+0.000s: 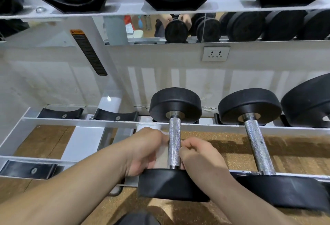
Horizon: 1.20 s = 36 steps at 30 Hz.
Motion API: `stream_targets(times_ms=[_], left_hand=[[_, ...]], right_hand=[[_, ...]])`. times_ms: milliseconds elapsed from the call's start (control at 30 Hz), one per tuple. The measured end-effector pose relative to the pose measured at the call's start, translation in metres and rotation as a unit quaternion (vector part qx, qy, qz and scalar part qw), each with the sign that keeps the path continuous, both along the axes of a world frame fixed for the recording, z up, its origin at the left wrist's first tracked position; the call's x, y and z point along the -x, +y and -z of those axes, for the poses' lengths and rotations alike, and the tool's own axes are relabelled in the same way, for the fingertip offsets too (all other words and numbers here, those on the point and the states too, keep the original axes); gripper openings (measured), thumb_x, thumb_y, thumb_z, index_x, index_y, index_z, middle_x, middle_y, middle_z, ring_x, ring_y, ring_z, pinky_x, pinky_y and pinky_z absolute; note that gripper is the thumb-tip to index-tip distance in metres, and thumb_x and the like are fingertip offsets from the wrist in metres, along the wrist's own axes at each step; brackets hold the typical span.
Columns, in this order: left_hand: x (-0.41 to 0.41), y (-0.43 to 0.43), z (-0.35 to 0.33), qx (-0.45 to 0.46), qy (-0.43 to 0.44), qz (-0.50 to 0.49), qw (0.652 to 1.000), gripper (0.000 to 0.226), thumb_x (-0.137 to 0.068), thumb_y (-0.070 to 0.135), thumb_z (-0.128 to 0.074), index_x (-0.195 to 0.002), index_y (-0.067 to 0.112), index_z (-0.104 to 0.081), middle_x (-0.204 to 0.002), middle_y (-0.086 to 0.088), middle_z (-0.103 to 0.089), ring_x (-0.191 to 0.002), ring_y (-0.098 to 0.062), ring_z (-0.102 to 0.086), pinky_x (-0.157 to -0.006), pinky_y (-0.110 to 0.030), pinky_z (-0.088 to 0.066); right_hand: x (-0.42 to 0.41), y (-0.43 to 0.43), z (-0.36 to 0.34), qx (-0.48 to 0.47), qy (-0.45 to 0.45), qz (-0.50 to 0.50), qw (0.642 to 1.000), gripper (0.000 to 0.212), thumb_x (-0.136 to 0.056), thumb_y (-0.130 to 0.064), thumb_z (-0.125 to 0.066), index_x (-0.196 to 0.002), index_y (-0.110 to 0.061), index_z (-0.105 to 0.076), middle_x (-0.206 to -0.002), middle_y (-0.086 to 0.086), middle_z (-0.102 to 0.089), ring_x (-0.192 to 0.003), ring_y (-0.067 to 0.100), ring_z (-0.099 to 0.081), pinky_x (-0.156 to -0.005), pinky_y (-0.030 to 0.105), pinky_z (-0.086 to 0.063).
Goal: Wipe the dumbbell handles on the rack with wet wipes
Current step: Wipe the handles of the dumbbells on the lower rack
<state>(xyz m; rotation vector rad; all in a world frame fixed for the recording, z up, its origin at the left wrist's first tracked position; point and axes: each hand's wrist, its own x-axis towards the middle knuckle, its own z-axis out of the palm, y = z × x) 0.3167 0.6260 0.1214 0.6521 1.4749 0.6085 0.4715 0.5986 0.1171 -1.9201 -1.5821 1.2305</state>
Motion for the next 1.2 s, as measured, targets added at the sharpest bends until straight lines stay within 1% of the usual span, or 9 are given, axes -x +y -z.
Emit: stream_targets(times_ms=[67, 267, 400, 567, 733, 900, 1000, 1100, 1200], left_hand=[[-0.002, 0.012, -0.004, -0.023, 0.006, -0.017, 1.0, 0.021, -0.092, 0.006, -0.051, -0.106, 0.003, -0.066, -0.091, -0.019, -0.065, -0.083, -0.032, -0.062, -0.077, -0.044, -0.049], [-0.019, 0.014, -0.008, -0.071, -0.028, -0.077, 0.994, 0.028, -0.095, -0.006, -0.04, -0.086, 0.005, -0.065, -0.064, -0.014, -0.062, -0.053, -0.025, -0.062, -0.058, -0.032, -0.055], [-0.006, 0.016, -0.004, -0.042, -0.042, -0.02, 0.998, 0.033, -0.093, 0.003, -0.045, -0.119, 0.0, -0.065, -0.096, -0.022, -0.064, -0.083, -0.038, -0.061, -0.086, -0.06, -0.055], [-0.011, 0.029, -0.004, -0.067, -0.126, -0.1, 0.985, 0.041, -0.097, -0.001, -0.04, -0.132, -0.009, -0.06, -0.12, -0.032, -0.069, -0.114, -0.048, -0.068, -0.101, -0.067, -0.049], [-0.003, 0.009, 0.004, -0.009, -0.107, 0.012, 0.994, 0.044, -0.107, 0.016, -0.033, -0.133, -0.008, -0.059, -0.116, -0.027, -0.073, -0.095, -0.038, -0.074, -0.076, -0.05, -0.064], [-0.007, 0.032, -0.001, -0.071, -0.131, -0.09, 0.985, 0.043, -0.099, 0.007, -0.035, -0.129, -0.007, -0.062, -0.116, -0.026, -0.073, -0.11, -0.039, -0.072, -0.1, -0.057, -0.055], [-0.004, 0.006, 0.01, -0.049, -0.065, -0.039, 0.996, 0.033, -0.103, 0.006, -0.041, -0.119, -0.004, -0.067, -0.107, -0.024, -0.076, -0.087, -0.032, -0.075, -0.082, -0.044, -0.063], [0.007, -0.001, 0.007, -0.022, -0.028, 0.031, 0.999, 0.028, -0.102, 0.007, -0.044, -0.117, -0.001, -0.067, -0.113, -0.033, -0.071, -0.089, -0.04, -0.07, -0.079, -0.048, -0.063], [0.006, 0.021, 0.004, -0.059, -0.038, 0.002, 0.998, 0.028, -0.097, 0.005, -0.046, -0.116, -0.001, -0.067, -0.1, -0.027, -0.069, -0.083, -0.034, -0.066, -0.077, -0.044, -0.054]], right_hand=[[0.001, -0.001, 0.002, -0.004, 0.002, 0.005, 1.0, 0.018, -0.084, -0.038, -0.05, -0.095, -0.041, -0.064, -0.083, -0.007, -0.072, -0.091, 0.022, -0.066, -0.086, 0.04, -0.054], [0.001, -0.002, 0.007, -0.002, 0.045, 0.027, 0.999, 0.013, -0.088, -0.033, -0.051, -0.09, -0.036, -0.064, -0.078, -0.005, -0.071, -0.084, 0.02, -0.065, -0.077, 0.039, -0.05], [0.001, -0.002, 0.008, -0.001, 0.054, 0.037, 0.998, 0.009, -0.088, -0.034, -0.053, -0.09, -0.034, -0.062, -0.08, -0.005, -0.071, -0.086, 0.018, -0.064, -0.075, 0.036, -0.047], [0.003, -0.002, 0.006, 0.006, 0.06, 0.047, 0.997, 0.019, -0.077, -0.042, -0.048, -0.091, -0.034, -0.058, -0.079, -0.005, -0.073, -0.083, 0.017, -0.066, -0.08, 0.039, -0.051], [0.003, -0.001, 0.006, 0.01, 0.062, 0.052, 0.997, 0.015, -0.08, -0.038, -0.05, -0.089, -0.029, -0.057, -0.078, -0.005, -0.072, -0.084, 0.017, -0.064, -0.081, 0.039, -0.051], [0.004, -0.001, 0.004, 0.003, 0.06, 0.046, 0.997, 0.023, -0.077, -0.04, -0.048, -0.09, -0.023, -0.058, -0.08, -0.004, -0.073, -0.085, 0.019, -0.064, -0.083, 0.041, -0.051], [0.004, -0.001, 0.007, -0.009, 0.065, 0.05, 0.997, 0.024, -0.075, -0.042, -0.05, -0.087, -0.022, -0.057, -0.078, -0.004, -0.071, -0.084, 0.02, -0.064, -0.081, 0.04, -0.051], [0.002, 0.0, 0.009, -0.016, 0.059, 0.052, 0.997, 0.012, -0.085, -0.032, -0.054, -0.089, -0.021, -0.057, -0.079, -0.005, -0.07, -0.084, 0.019, -0.063, -0.078, 0.037, -0.049], [0.003, 0.001, 0.009, -0.024, 0.057, 0.049, 0.997, 0.015, -0.083, -0.033, -0.054, -0.09, -0.019, -0.056, -0.08, -0.002, -0.071, -0.084, 0.022, -0.063, -0.077, 0.04, -0.049]])
